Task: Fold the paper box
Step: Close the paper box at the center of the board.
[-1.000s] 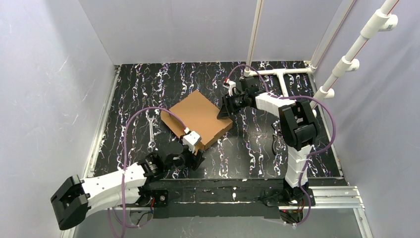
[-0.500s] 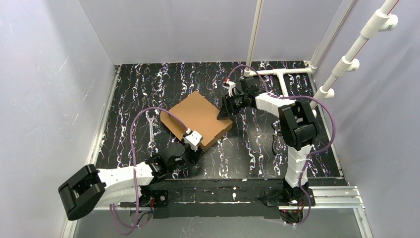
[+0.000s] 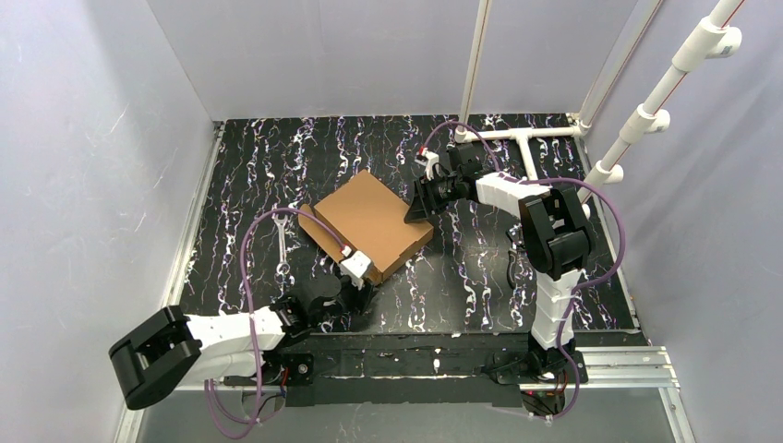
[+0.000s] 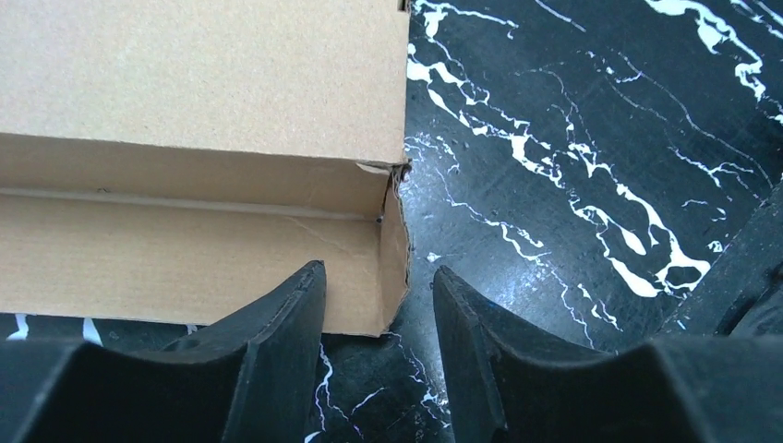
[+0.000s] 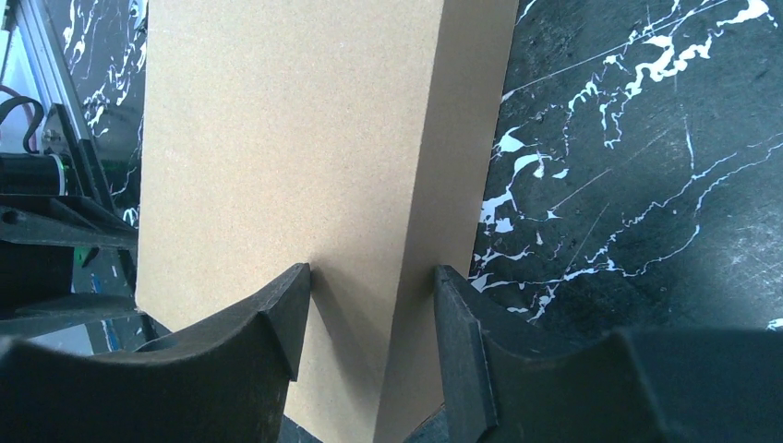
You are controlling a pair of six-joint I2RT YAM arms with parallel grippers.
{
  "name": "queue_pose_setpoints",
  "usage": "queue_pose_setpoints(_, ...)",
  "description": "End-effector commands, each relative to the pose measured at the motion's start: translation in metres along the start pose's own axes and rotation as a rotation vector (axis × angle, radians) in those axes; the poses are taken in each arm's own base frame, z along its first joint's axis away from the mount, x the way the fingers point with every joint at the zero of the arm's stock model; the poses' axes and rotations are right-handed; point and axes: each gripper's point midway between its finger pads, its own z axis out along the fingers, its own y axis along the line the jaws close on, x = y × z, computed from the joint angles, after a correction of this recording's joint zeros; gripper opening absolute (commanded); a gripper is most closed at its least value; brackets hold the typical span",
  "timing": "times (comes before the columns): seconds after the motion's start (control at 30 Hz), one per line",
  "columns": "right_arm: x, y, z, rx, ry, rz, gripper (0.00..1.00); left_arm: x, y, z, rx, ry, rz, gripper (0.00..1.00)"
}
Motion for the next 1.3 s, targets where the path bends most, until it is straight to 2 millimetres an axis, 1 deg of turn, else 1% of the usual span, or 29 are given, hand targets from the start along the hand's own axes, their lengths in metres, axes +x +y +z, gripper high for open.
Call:
queue_pose_setpoints(0.0,0.030,-0.008,0.009,0.010,0.080,0.037,0.57,-0.005,-0.003,0.005,0.003,-0.012,-0.027,0.43)
queue_pose_setpoints(0.17,0.030,-0.007,0.010,0.006,0.080,0.039,0.57,-0.011,-0.005,0.013,0.006,-0.009,-0.034,0.37)
queue_pose_setpoints(0.37,0.031,-0.007,0.010,0.005,0.082,0.041,0.57,-0.009,-0.007,0.019,-0.001,0.006,-0.066,0.31)
queue_pose_setpoints(0.43,0.032,-0.007,0.010,0.005,0.082,0.042,0.57,-0.010,-0.007,0.020,-0.002,0.007,-0.070,0.24)
queue_pose_setpoints(0.5,0.032,-0.007,0.010,0.004,0.084,0.043,0.57,-0.010,-0.007,0.021,-0.006,0.007,-0.075,0.14)
queue_pose_setpoints(0.57,0.032,-0.007,0.010,0.003,0.084,0.044,0.57,-0.012,-0.007,0.022,-0.006,0.006,-0.078,0.00)
queue_pose_setpoints(0.73,0.033,-0.008,0.011,0.004,0.085,0.046,0.57,-0.020,-0.008,0.024,-0.009,-0.005,-0.097,0.00)
queue_pose_setpoints(1.0,0.036,-0.009,0.012,0.025,0.084,0.063,0.55,-0.050,-0.012,0.028,-0.014,-0.006,-0.152,0.00)
queue_pose_setpoints(1.07,0.035,-0.008,0.013,0.037,0.077,0.063,0.55,-0.054,-0.013,0.028,-0.019,0.001,-0.172,0.00)
queue_pose_setpoints(1.27,0.038,-0.005,0.018,0.090,0.039,0.082,0.52,-0.055,-0.009,0.030,-0.075,0.029,-0.267,0.00)
